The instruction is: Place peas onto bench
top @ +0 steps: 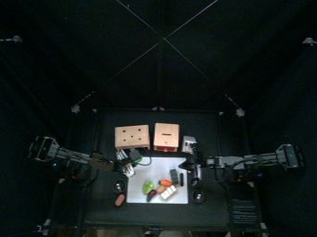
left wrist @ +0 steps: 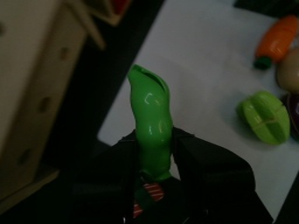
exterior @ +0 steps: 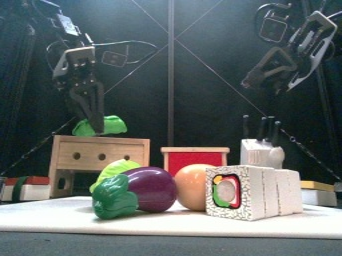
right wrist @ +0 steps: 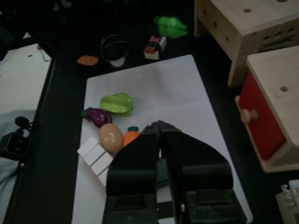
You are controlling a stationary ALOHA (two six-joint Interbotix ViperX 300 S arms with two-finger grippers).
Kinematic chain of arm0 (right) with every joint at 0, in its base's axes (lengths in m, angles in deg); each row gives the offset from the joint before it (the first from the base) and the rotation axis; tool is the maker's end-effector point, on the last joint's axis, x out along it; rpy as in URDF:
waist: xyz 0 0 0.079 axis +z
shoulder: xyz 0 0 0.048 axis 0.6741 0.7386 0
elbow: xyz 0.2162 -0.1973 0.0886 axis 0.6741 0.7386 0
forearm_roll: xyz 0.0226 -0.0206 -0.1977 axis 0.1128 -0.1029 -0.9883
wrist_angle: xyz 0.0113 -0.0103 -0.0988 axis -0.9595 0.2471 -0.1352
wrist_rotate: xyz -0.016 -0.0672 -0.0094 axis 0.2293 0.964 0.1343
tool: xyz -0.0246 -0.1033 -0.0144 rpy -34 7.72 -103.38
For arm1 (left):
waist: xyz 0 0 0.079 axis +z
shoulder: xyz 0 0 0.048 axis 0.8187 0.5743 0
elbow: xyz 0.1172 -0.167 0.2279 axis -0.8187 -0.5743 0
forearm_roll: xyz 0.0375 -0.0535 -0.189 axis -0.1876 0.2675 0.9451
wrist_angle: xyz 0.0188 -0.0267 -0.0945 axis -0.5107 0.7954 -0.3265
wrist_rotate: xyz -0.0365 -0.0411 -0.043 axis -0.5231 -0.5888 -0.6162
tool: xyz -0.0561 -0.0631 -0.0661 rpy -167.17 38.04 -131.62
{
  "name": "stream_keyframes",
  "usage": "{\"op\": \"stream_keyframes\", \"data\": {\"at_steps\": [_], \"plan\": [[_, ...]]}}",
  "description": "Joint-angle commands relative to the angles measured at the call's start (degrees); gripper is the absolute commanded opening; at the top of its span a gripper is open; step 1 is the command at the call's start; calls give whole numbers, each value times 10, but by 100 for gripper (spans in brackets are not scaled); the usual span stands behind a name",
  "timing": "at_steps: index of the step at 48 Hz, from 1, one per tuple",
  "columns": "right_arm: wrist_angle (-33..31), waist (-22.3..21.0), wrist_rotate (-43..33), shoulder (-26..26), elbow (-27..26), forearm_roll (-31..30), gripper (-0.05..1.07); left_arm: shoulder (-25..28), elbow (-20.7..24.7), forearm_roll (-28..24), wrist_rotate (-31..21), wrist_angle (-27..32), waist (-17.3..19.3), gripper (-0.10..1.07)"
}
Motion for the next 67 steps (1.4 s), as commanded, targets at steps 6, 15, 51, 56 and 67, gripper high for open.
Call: {"op": "stream_keyframes", "data": {"at_steps": [6, 15, 51, 56, 67], "plan": [[2, -3, 0, -3, -15, 1, 3, -100, 4, -5, -11, 46, 58, 57], [2, -6, 0, -1, -15, 0, 3, -181, -20, -4, -18, 42, 130, 57], [1, -7, 0, 4, -13, -1, 3, -237, -178, 134, -17, -241, 348, 57], [1, -8, 0, 7, -14, -1, 3, -229, -177, 136, -18, -243, 352, 57], [1, -8, 0, 15, -13, -2, 3, -199, -173, 139, -17, -244, 358, 58]]}}
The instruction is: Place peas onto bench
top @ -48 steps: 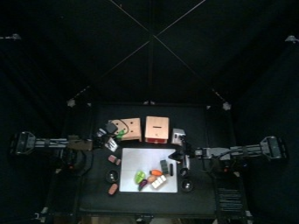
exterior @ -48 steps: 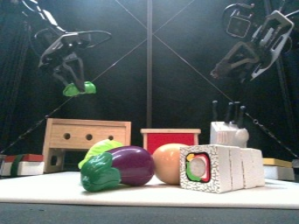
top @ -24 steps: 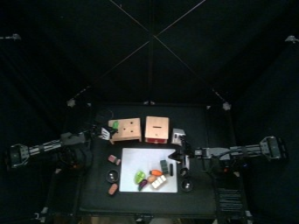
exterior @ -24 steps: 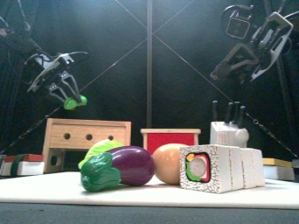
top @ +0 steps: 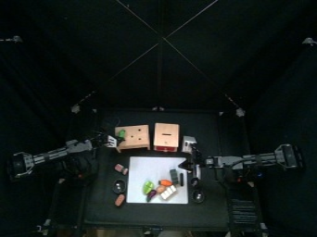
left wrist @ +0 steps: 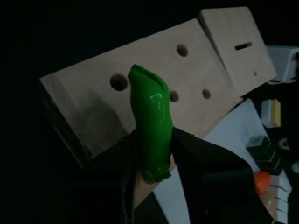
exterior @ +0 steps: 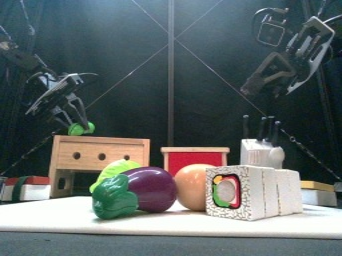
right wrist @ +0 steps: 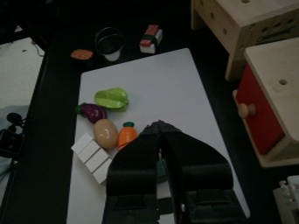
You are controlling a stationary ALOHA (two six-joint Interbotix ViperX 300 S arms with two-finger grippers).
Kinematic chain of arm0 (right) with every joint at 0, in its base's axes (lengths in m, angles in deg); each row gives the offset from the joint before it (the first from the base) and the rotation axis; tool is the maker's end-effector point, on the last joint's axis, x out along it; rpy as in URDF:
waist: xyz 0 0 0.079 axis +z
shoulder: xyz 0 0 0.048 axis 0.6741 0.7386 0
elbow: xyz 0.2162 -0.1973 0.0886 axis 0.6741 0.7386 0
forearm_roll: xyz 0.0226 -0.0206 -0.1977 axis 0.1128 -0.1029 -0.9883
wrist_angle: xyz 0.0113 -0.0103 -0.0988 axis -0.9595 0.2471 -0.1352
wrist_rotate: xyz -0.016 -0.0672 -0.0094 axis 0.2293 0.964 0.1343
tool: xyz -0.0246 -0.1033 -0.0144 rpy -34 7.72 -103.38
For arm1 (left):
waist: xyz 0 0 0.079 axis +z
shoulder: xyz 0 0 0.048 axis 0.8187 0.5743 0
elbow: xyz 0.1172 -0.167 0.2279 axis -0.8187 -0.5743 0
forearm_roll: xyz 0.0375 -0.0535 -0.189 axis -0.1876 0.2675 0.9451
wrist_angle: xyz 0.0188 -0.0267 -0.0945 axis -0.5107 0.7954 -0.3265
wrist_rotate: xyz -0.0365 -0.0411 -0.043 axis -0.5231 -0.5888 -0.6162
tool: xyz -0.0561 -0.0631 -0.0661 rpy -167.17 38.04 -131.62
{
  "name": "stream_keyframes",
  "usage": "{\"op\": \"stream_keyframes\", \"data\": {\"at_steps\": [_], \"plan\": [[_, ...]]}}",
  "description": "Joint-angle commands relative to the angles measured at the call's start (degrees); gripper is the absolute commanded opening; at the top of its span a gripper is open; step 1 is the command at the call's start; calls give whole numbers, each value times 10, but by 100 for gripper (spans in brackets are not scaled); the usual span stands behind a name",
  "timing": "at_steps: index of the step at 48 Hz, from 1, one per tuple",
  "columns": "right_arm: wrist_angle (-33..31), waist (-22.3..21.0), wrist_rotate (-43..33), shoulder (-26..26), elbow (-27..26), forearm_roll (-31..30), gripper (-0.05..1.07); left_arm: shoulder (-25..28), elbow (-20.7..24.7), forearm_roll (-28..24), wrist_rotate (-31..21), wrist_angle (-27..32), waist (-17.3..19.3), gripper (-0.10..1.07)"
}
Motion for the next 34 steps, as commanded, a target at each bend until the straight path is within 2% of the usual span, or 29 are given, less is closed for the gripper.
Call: {"op": "stream_keyframes", "data": {"at_steps": [1, 21, 34], "plan": [[3, -3, 0, -1, -14, 0, 3, 9, 12, 0, 1, -5, 8, 59], [3, -3, 0, 1, -15, -1, 3, 11, 11, 4, 1, -6, 11, 77], [3, -3, 0, 1, -15, -1, 3, 11, 17, 4, 2, -8, 9, 79]]}}
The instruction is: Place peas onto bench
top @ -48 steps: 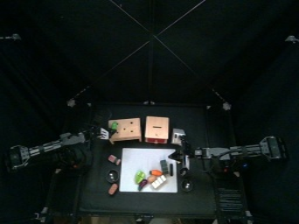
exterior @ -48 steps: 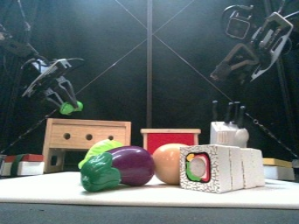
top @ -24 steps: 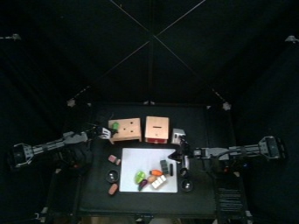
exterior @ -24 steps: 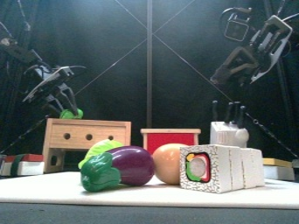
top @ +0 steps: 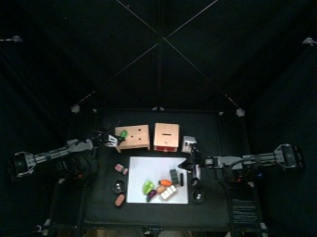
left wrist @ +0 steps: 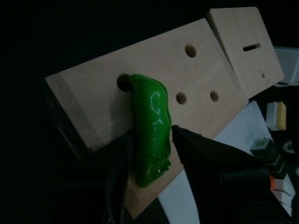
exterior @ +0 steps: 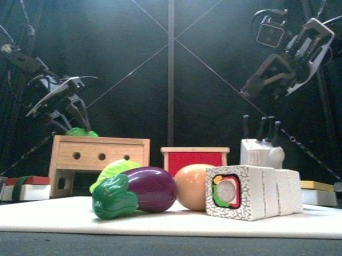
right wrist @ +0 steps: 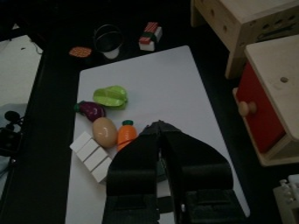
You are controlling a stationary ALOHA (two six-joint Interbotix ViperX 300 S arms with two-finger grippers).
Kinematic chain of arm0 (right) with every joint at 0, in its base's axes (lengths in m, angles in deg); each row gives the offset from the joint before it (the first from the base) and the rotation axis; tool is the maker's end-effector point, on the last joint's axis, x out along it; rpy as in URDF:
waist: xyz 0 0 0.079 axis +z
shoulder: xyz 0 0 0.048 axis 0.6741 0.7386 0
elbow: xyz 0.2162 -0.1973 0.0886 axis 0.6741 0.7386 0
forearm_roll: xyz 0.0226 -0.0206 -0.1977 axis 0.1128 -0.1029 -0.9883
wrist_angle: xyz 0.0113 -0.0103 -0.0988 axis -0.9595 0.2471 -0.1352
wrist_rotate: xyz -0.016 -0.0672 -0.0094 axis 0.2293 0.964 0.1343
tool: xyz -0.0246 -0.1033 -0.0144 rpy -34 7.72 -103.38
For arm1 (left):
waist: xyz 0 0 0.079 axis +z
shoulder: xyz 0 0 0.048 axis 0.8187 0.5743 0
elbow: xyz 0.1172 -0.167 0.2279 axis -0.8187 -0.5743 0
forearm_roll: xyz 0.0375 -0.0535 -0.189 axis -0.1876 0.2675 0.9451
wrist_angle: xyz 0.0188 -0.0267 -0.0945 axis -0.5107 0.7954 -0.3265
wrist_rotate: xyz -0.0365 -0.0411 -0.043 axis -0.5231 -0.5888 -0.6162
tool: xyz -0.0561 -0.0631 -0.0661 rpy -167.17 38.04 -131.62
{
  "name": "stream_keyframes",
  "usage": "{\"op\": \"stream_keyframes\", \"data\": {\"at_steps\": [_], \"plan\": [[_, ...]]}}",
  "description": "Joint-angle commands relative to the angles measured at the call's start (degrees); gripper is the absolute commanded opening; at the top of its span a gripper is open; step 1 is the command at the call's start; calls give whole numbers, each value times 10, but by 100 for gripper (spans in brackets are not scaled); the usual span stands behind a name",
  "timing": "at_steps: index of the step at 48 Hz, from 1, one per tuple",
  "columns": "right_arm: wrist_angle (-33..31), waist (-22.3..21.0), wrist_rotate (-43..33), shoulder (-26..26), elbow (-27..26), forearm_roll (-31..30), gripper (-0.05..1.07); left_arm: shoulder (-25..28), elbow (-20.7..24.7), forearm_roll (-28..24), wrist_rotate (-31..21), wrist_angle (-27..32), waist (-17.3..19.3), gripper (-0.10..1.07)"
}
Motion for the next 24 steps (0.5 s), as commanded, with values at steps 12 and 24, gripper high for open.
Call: {"op": "stream_keyframes", "data": {"at_steps": [12, 24], "plan": [[-2, -2, 0, -4, -17, 0, 3, -43, 21, -22, 12, -40, 0, 79], [-3, -1, 0, -4, -18, 0, 3, -96, 10, -26, 16, -40, -1, 79]]}}
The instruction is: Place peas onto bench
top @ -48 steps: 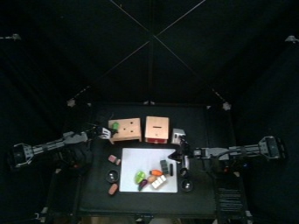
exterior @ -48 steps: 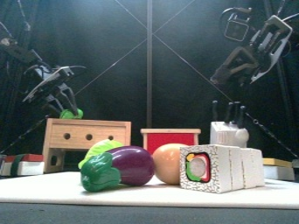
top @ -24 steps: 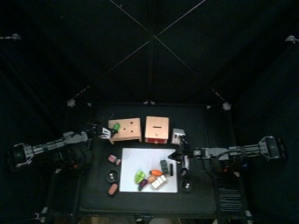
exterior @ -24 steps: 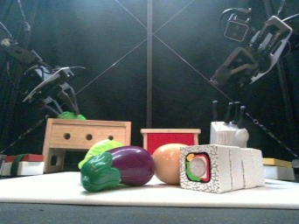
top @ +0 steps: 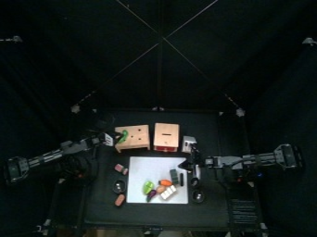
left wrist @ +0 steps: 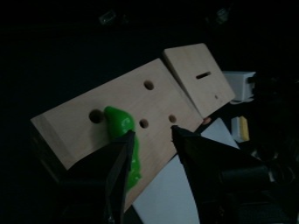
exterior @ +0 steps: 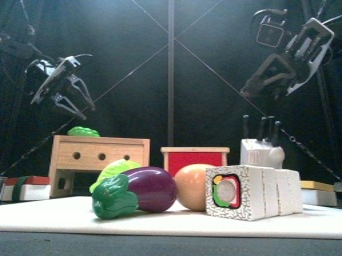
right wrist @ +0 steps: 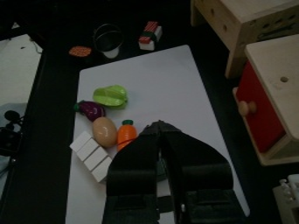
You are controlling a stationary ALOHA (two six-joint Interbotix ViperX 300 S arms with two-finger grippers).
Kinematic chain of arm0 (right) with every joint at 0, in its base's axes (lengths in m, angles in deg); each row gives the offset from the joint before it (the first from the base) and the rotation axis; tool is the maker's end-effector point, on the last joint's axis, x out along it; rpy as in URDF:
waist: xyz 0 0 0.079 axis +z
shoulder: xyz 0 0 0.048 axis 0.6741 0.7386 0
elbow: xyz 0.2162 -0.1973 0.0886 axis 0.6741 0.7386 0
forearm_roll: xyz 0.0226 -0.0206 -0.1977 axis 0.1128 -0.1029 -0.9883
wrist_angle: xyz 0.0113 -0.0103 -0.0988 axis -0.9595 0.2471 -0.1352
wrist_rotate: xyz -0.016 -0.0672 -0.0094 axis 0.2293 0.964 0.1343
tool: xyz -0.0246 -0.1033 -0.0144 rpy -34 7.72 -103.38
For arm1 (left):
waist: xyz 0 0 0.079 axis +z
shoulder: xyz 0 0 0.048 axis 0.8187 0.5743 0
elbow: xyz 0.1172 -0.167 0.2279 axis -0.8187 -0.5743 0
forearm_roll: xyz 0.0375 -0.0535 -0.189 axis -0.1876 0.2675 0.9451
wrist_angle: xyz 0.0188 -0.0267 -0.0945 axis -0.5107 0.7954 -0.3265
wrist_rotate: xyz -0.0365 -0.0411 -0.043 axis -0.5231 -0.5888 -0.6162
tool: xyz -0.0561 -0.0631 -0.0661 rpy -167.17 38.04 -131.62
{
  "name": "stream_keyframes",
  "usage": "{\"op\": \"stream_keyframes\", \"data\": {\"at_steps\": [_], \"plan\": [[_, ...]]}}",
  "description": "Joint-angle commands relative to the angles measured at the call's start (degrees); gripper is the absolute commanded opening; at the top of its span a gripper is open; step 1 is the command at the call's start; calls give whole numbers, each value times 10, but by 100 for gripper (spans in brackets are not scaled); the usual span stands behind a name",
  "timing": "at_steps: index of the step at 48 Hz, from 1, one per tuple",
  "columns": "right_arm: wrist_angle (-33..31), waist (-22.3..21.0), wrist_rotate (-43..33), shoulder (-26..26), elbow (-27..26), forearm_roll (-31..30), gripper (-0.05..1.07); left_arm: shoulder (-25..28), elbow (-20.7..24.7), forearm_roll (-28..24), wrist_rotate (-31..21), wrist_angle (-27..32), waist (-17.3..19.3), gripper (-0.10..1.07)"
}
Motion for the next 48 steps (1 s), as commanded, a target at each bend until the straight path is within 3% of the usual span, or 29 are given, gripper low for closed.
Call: {"op": "stream_keyframes", "data": {"at_steps": [1, 10, 21, 38, 48], "plan": [[2, -2, 0, -4, -15, 1, 3, -13, 5, -4, 3, -5, -2, 79], [2, -2, 0, -3, -15, 2, 3, -20, 1, -18, 25, -18, -19, 79], [2, -2, 0, -3, -15, 2, 3, -20, -11, -42, 71, -32, -77, 79], [1, -2, -1, -4, -16, 4, 3, -20, -24, -51, 82, -35, -120, 79], [1, 4, -1, -4, -16, 11, 3, -20, -34, -53, 93, -42, -163, 79]]}}
